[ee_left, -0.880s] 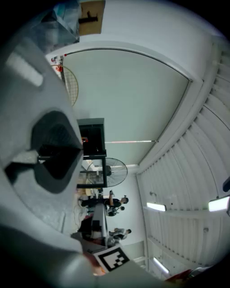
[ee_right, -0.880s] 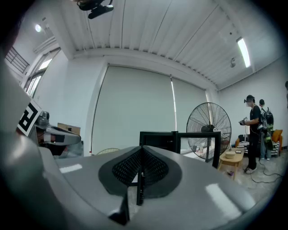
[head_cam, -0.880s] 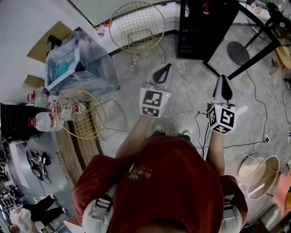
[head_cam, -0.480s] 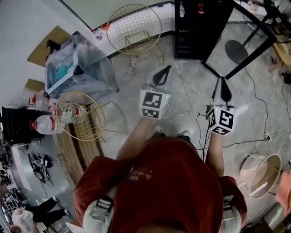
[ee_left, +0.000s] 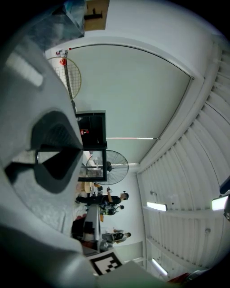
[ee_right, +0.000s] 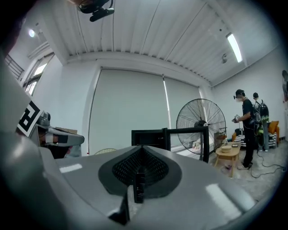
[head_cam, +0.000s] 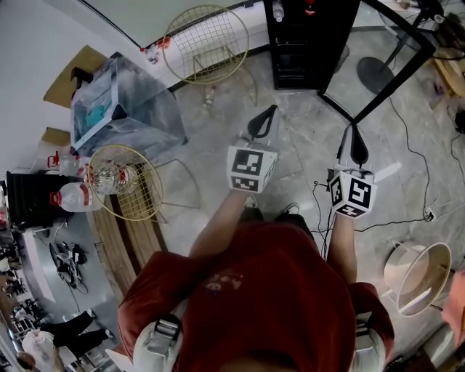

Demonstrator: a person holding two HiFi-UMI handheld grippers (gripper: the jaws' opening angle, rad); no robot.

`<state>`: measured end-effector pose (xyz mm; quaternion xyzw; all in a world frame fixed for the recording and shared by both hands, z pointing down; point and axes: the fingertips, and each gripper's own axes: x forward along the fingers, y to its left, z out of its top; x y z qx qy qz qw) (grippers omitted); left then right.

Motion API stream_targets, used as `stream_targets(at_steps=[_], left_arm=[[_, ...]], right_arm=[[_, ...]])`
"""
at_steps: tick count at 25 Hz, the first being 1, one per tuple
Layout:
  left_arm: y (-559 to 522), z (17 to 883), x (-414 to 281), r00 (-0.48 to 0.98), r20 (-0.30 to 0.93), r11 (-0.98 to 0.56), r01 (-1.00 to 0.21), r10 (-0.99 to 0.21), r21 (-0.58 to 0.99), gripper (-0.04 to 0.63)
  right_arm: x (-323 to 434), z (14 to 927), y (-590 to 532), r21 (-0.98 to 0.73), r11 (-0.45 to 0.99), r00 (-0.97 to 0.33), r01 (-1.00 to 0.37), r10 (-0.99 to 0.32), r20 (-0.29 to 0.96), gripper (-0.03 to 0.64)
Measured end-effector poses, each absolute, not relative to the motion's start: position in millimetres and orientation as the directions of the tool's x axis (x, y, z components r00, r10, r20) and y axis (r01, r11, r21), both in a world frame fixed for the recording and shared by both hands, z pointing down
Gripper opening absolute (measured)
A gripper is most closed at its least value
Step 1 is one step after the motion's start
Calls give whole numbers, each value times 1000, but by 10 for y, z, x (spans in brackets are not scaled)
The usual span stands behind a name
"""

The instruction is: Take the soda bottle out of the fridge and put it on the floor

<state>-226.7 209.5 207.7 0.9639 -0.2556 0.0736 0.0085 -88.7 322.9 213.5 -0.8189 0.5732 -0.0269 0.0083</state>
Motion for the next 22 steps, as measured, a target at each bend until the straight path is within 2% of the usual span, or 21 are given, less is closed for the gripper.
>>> stream_targets(at_steps=[13,22], left_arm=[[2573,2203,-1657,838,186,-858,-505,-512,-87,-2],[2523,2318,-1392,844,187,-864,-498,-502,-75,-2]], right_arm=[[-223,2366,3615,-102,-309,302,-946,-950,77,2],[52,2472,3585,-91,-314,306,-945,-948,87,2]])
